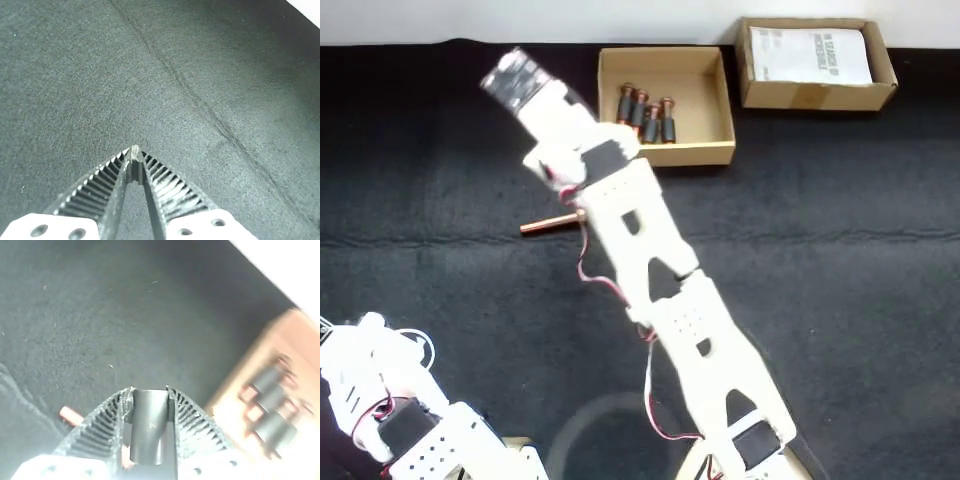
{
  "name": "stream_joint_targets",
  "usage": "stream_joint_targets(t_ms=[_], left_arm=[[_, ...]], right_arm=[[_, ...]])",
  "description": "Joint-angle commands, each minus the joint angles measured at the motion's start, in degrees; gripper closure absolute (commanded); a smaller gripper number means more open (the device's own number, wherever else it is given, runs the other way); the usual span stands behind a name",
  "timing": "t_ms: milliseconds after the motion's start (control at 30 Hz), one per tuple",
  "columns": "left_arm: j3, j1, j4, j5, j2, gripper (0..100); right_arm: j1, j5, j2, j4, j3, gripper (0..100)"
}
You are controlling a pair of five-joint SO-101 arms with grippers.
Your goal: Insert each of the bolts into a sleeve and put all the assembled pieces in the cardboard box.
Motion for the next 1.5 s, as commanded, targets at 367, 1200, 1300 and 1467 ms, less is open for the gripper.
stream_joint_targets(t_ms=[367,1200,1300,1467], left_arm=[[1.1,2.2,0.2,0.0,-0.6,99],[1.1,8.2,8.1,-0.1,-1.0,99],[1.1,8.2,8.3,-0.1,-1.0,99],[1.1,8.1,11.3,-0.1,-0.7,99]], right_arm=[[6.5,-12.1,-38.9,17.5,-3.3,99.1],[20.9,-17.2,-129.5,17.2,97.0,99.2],[22.6,-17.4,-136.8,14.9,106.5,99.2],[25.5,-17.2,-148.5,5.5,122.5,99.2]])
